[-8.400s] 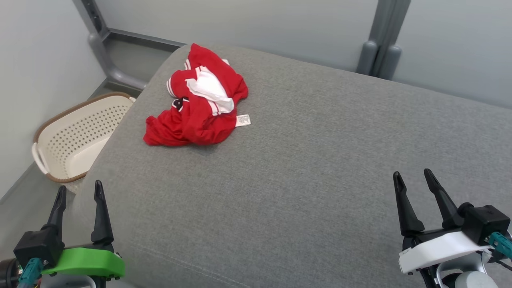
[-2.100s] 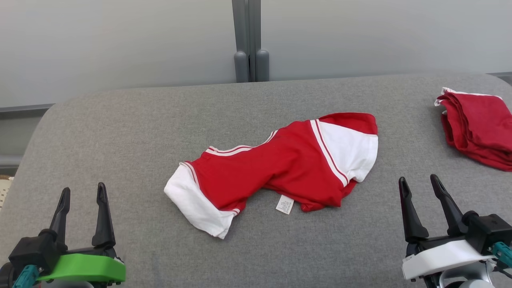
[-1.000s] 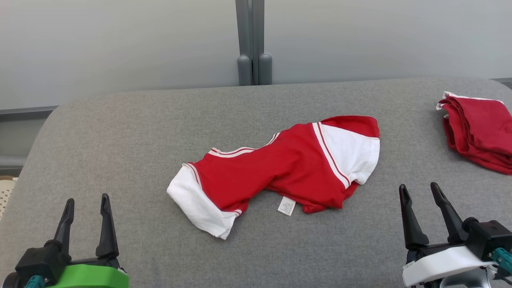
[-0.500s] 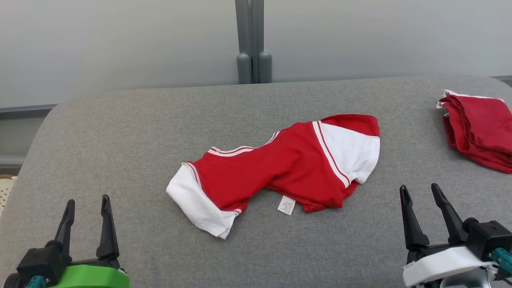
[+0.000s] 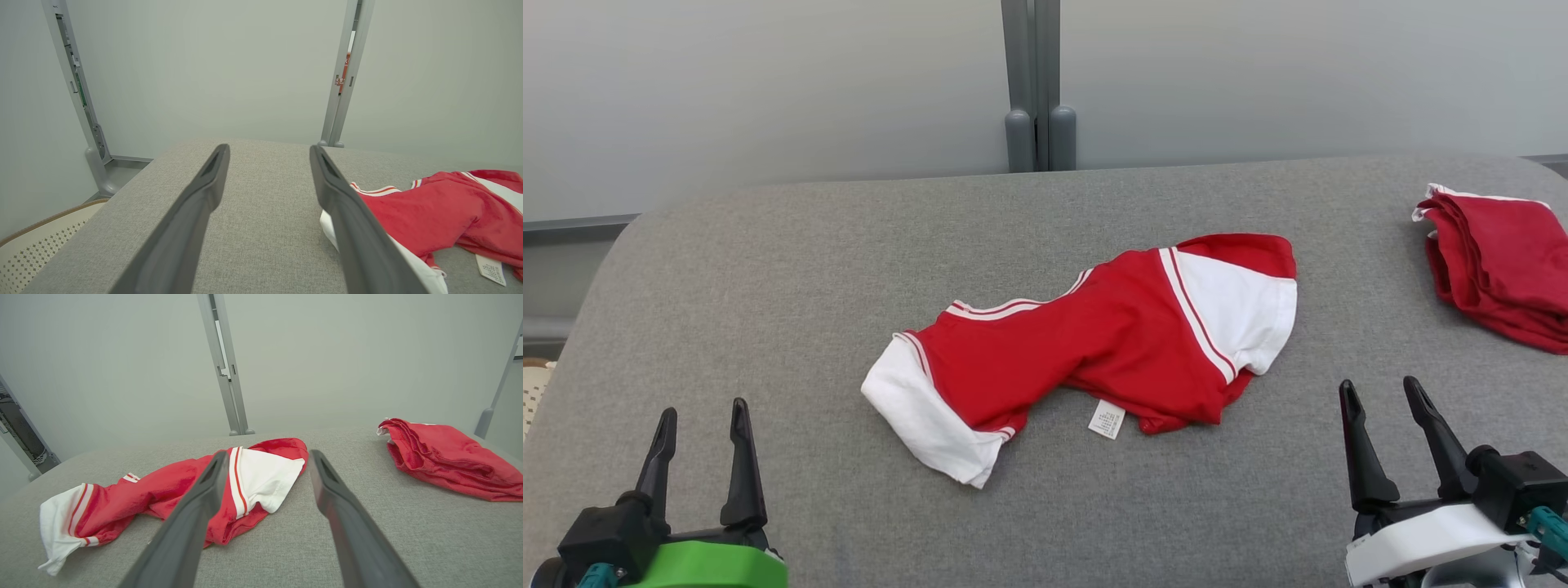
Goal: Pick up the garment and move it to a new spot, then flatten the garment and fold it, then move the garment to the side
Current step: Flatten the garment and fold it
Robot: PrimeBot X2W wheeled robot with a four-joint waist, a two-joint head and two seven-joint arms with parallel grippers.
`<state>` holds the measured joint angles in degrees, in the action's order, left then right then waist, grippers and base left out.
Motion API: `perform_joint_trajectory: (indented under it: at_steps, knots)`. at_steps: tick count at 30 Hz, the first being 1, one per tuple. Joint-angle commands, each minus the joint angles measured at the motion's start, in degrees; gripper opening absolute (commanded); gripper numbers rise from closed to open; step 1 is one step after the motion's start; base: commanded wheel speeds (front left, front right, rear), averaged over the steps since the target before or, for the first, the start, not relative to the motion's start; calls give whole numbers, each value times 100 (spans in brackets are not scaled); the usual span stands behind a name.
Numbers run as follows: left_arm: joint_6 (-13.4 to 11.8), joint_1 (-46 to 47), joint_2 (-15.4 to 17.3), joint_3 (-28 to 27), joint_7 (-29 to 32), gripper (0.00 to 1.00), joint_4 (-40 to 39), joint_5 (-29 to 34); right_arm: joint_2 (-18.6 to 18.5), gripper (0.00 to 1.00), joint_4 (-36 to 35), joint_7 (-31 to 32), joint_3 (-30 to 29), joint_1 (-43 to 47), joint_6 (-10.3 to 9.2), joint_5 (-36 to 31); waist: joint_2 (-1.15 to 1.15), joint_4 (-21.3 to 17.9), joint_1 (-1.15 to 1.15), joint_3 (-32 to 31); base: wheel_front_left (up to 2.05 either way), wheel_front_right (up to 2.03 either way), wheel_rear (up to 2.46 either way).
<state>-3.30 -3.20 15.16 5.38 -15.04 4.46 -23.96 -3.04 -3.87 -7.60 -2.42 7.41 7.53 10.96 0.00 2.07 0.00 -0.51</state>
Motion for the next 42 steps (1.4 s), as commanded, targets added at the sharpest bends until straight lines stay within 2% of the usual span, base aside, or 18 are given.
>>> perform_joint_trajectory:
  at_steps: [1,10,20,26,31,42]
  knots:
    - [23,-6,-10,-24,-18,100,17,59,-2,100,17,-12,-20,42,-9,16,0,1,0,-3,0,0,0]
    - [36,30,-40,-16,-17,100,40,73,-96,100,149,-29,-40,-162,-9,29,0,52,0,5,0,0,0]
    - [35,332,-111,84,-18,100,8,139,-663,100,646,310,255,-1624,-9,-83,0,296,0,506,0,0,0]
    - [90,639,-231,175,-17,100,57,185,-979,100,1468,480,326,-2610,-9,-111,0,554,0,933,0,0,0]
    - [180,916,-349,257,-17,100,137,253,-1174,100,2449,533,221,-3076,-9,-140,0,802,0,1198,0,0,0]
    - [335,1200,-620,282,-17,100,279,432,-1199,100,4226,207,-53,-3470,-9,-50,0,1155,0,1569,0,0,0]
